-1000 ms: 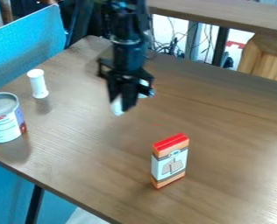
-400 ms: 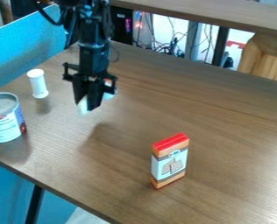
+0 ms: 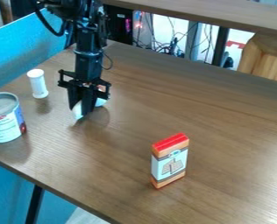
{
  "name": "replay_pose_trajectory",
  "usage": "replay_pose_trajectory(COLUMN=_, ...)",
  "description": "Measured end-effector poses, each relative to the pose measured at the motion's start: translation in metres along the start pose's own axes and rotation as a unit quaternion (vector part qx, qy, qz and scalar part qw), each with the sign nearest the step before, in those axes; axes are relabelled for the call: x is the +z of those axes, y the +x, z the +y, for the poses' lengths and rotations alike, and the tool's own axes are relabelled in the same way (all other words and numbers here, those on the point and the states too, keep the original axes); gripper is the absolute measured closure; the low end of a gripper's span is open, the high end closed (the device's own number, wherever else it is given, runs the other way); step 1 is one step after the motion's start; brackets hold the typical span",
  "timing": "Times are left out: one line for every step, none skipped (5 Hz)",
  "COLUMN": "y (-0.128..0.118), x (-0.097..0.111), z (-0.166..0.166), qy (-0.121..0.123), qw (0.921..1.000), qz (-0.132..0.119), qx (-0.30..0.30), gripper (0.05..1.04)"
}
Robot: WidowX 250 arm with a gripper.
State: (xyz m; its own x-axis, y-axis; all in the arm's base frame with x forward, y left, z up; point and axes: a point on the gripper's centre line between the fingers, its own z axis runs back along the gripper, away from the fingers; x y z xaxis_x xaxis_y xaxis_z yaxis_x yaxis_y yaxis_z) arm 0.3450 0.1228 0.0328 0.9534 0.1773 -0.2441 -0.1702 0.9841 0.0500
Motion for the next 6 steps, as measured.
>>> replay_pose_trajectory(y=-0.003, x=-0.004, z=0.012, qy=-0.005, qw=0.9998, qz=0.005, qx=0.020, gripper=0.702)
replay_pose_trajectory(y=-0.017, x=-0.010, z=0.011, qy=-0.007, qw=0.9991, qz=0.010, qx=0.040, gripper=0.399)
replay_pose_trajectory(y=-0.034, x=0.025, z=0.007, qy=-0.025, qw=0.9963, qz=-0.063, qx=0.053, gripper=0.118)
replay_pose_trajectory(y=-0.042, x=0.039, z=0.005, qy=-0.028, qw=0.9945, qz=-0.086, qx=0.054, gripper=0.077)
replay_pose_trajectory(y=-0.048, x=0.051, z=-0.010, qy=-0.026, qw=0.9942, qz=-0.100, qx=0.029, gripper=0.083)
replay_pose_trajectory(y=-0.059, x=0.060, z=-0.055, qy=-0.042, qw=0.9926, qz=-0.105, qx=-0.045, gripper=0.083)
